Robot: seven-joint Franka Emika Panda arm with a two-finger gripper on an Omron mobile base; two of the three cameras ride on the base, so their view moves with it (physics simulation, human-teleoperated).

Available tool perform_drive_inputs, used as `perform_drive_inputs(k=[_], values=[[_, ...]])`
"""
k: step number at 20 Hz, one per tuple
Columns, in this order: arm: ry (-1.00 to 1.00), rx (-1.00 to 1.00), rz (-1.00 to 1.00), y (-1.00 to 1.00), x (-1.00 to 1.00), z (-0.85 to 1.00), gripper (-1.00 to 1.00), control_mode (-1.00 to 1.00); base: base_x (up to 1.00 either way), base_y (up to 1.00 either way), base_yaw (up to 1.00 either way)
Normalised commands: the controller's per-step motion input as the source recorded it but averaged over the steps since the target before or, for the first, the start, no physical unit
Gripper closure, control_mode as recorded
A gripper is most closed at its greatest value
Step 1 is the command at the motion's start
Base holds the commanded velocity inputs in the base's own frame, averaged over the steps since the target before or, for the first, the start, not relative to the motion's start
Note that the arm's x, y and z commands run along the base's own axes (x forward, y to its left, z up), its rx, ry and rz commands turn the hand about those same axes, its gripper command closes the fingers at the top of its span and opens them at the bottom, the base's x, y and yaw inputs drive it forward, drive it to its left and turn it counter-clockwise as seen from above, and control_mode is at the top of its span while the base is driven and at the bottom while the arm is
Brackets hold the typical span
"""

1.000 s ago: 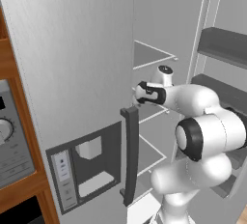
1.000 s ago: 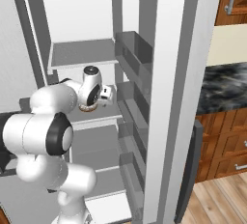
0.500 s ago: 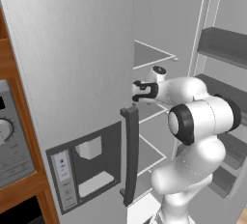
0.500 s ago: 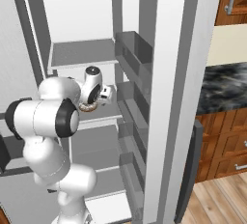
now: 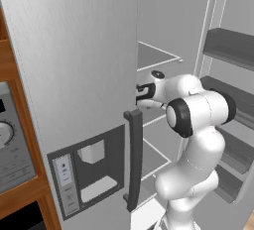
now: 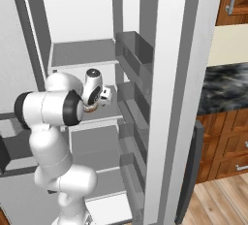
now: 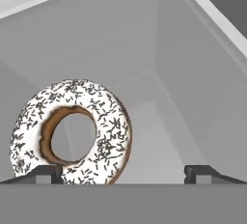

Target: Take the cake and donut from the fridge and place them on the empty tray on the dining counter.

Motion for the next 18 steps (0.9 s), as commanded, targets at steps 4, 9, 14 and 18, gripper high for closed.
perform_drive_inputs(k=[4,9,14,18], values=[[0.0,0.0,0.0,0.09,0.25,-0.21,-1.0,-1.0,0.0,0.0,0.0],[0.0,0.0,0.0,0.11,0.32,-0.1,-1.0,-1.0,0.0,0.0,0.0],[0.0,0.0,0.0,0.12,0.29,-0.11,-1.0,-1.0,0.0,0.0,0.0],[0.01,0.03,0.0,0.0,0.04,-0.22,-1.0,-1.0,0.0,0.0,0.0]])
